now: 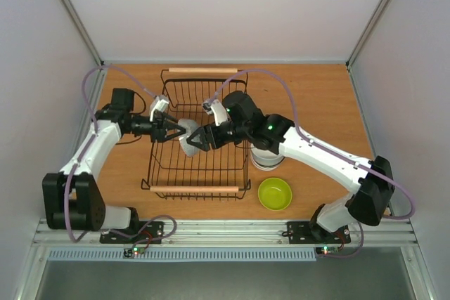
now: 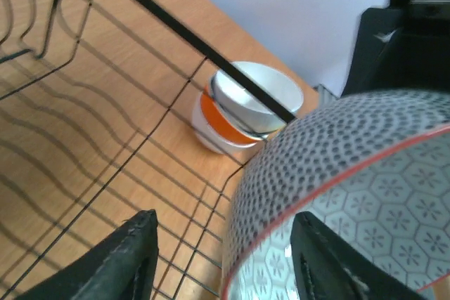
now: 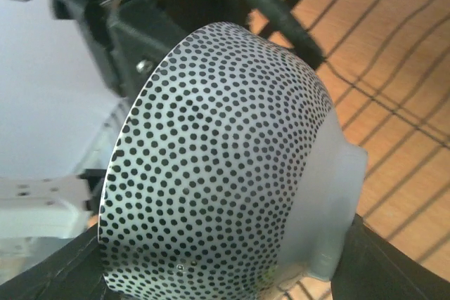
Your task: Load the bowls into the dish rack
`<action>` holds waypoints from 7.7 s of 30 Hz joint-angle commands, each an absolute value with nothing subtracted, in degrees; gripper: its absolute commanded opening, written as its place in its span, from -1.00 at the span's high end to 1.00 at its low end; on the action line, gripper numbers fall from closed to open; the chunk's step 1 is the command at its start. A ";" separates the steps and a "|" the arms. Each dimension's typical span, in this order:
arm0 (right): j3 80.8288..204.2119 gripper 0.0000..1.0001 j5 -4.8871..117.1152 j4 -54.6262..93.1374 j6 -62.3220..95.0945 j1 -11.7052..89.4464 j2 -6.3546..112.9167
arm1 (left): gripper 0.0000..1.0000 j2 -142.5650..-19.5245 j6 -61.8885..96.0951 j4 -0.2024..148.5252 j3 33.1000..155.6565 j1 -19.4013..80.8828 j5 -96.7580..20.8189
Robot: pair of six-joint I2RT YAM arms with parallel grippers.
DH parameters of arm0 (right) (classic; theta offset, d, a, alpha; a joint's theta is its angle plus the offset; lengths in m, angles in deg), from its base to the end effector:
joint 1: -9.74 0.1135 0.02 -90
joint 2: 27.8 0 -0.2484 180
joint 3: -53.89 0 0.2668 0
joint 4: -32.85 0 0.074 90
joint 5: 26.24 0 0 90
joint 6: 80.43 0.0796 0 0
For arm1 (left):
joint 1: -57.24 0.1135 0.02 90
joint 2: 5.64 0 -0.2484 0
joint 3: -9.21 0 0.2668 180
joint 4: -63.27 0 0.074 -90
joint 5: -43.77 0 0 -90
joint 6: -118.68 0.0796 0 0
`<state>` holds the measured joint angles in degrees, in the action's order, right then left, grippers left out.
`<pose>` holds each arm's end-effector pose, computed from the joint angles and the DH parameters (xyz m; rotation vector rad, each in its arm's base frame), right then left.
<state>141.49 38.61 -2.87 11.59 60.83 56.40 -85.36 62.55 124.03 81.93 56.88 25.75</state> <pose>0.2153 0.3206 0.2984 -1.1751 1.9147 0.9938 0.2773 -0.0774 0.2341 0.9007 1.9107 -1.3358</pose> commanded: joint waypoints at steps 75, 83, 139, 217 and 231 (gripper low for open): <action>189.89 -0.97 102.27 -53.49 -10.39 60.92 106.18 | -0.39 -67.13 32.63 80.53 64.00 59.44 -10.56; 182.84 -0.97 95.97 -44.36 -13.02 63.36 93.15 | -0.39 -67.07 32.63 80.60 63.99 59.45 -10.48; 124.43 0.97 84.92 -38.34 14.75 45.78 45.29 | -0.40 -67.78 32.73 80.04 63.53 59.44 -9.16; 202.83 0.97 102.35 -48.02 -7.78 73.04 93.24 | -0.32 -72.92 34.99 86.67 67.57 59.27 3.74; 195.00 0.74 99.70 -43.43 -6.86 73.38 89.91 | 0.99 -72.35 36.70 87.99 67.52 59.09 3.47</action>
